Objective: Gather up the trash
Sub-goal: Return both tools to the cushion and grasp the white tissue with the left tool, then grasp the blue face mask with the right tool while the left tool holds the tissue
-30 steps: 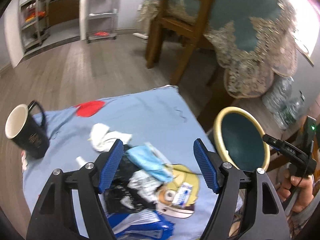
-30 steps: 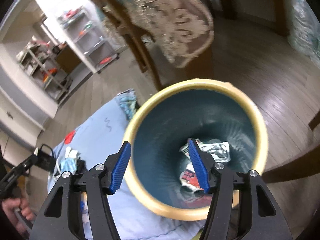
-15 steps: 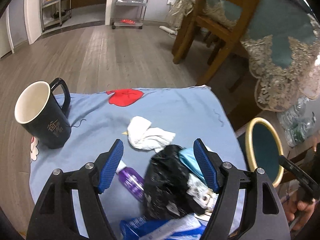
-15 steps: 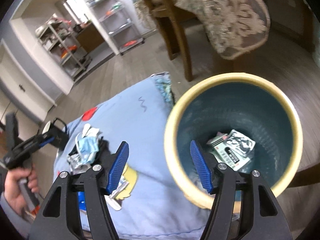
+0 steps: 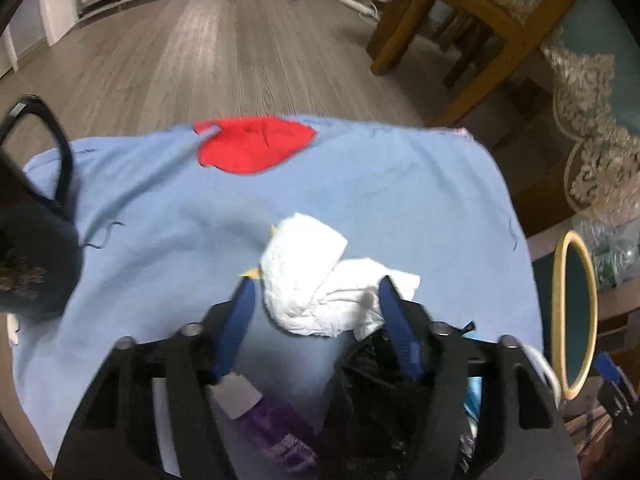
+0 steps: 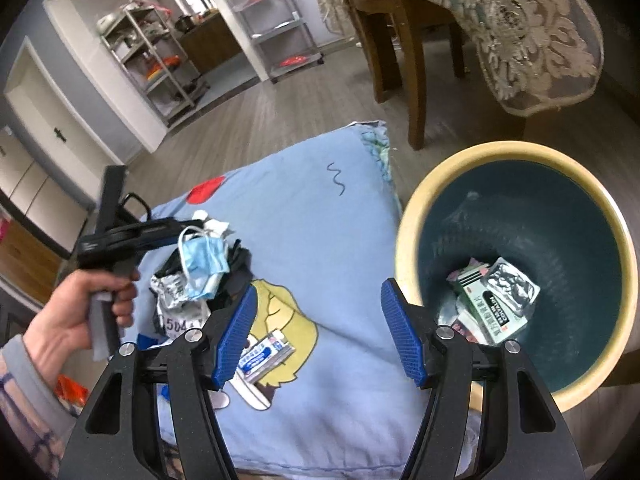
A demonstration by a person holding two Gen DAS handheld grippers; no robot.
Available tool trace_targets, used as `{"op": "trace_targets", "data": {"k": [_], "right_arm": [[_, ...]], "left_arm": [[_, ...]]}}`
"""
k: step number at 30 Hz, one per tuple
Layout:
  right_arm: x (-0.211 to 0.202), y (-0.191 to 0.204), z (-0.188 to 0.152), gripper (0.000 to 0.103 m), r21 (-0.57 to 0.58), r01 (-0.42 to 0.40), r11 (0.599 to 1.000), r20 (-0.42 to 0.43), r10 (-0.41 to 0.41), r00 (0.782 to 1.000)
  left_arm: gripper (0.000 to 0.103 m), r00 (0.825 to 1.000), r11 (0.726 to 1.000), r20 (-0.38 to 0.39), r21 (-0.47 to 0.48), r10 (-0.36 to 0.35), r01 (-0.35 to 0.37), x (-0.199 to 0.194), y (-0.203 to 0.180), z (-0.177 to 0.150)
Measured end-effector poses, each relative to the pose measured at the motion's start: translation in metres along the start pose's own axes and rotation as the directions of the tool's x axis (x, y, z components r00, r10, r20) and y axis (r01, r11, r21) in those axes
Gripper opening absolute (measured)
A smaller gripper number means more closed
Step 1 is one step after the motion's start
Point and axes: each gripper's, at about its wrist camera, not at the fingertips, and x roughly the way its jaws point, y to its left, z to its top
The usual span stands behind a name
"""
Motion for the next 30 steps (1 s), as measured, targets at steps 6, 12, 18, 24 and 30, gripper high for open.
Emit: {"op": "trace_targets", "data": {"k": [6, 12, 18, 24, 30], "right_arm": [[0.006, 0.028, 0.001, 0.065, -0.041, -0.062, 0.997, -0.018, 0.061, 0.998], [0.026, 0.064, -0.003, 0.065, -0.139, -0.130, 0.982, -0.060, 0.123, 0.991], [0.054, 0.080, 0.001, 0.065, -0.137, -0.177, 0.975, -0.107, 0.163, 0.981], [0.077, 0.089, 0.008, 0.064, -0.129, -0.188, 0.974, -0.118, 0.173, 0.978], [0.092, 0.095, 0.006, 0.027, -0.155, -0.206, 0.966, -0.148, 0.183, 0.972]], "left_arm": [[0.010, 0.998, 0.996, 0.019, 0.073, 0.057, -0.059, -0.006, -0.009, -0.005], [0.010, 0.988, 0.997, 0.143, 0.053, 0.051, -0.059, -0.054, -0.007, -0.008], [0.010, 0.975, 1.000, 0.222, 0.003, 0.007, -0.008, -0.105, -0.003, -0.018], [0.010, 0.964, 0.999, 0.265, 0.033, -0.031, 0.023, -0.145, -0.020, -0.029], [0.010, 0.958, 0.998, 0.280, 0.038, -0.056, 0.047, -0.169, -0.027, -0.051]]}}
